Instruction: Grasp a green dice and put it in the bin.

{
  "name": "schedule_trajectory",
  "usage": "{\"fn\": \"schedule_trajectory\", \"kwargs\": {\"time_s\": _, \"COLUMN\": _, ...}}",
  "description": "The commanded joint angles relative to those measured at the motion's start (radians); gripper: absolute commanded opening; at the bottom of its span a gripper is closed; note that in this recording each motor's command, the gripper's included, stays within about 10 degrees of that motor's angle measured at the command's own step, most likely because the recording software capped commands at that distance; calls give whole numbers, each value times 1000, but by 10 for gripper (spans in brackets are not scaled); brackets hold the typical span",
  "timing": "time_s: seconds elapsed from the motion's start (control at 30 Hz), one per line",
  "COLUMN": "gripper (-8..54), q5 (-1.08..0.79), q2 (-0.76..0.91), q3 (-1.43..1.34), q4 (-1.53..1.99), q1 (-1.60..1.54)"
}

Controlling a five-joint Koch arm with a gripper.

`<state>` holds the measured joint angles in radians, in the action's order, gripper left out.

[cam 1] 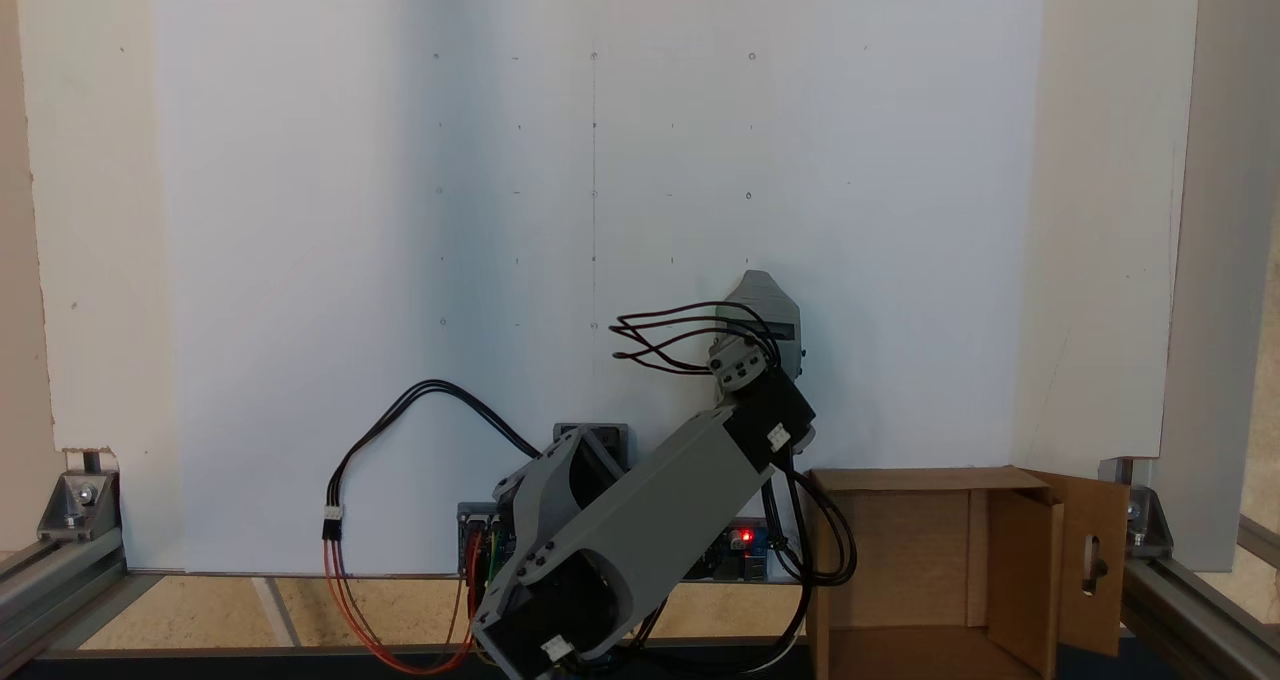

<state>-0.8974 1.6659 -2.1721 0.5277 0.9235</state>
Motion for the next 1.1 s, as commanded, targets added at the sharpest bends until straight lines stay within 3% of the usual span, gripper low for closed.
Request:
{"fn": "schedule_trajectory", "kwargs": {"time_s": 0.0, "gripper": 415, "q5": 69, "q2": 2, "q3": 17, "q4": -6, "q1": -2}}
{"fn": "schedule_trajectory", "kwargs": {"time_s": 0.47, "gripper": 415, "q5": 71, "q2": -6, "q3": 14, "q4": -21, "q1": -23}}
{"fn": "schedule_trajectory", "kwargs": {"time_s": 0.63, "gripper": 374, "q5": 71, "q2": -8, "q3": 14, "q4": -26, "q1": -21}}
{"fn": "schedule_trajectory", "kwargs": {"time_s": 1.07, "gripper": 364, "q5": 71, "q2": -12, "q3": 14, "q4": -37, "q1": -21}}
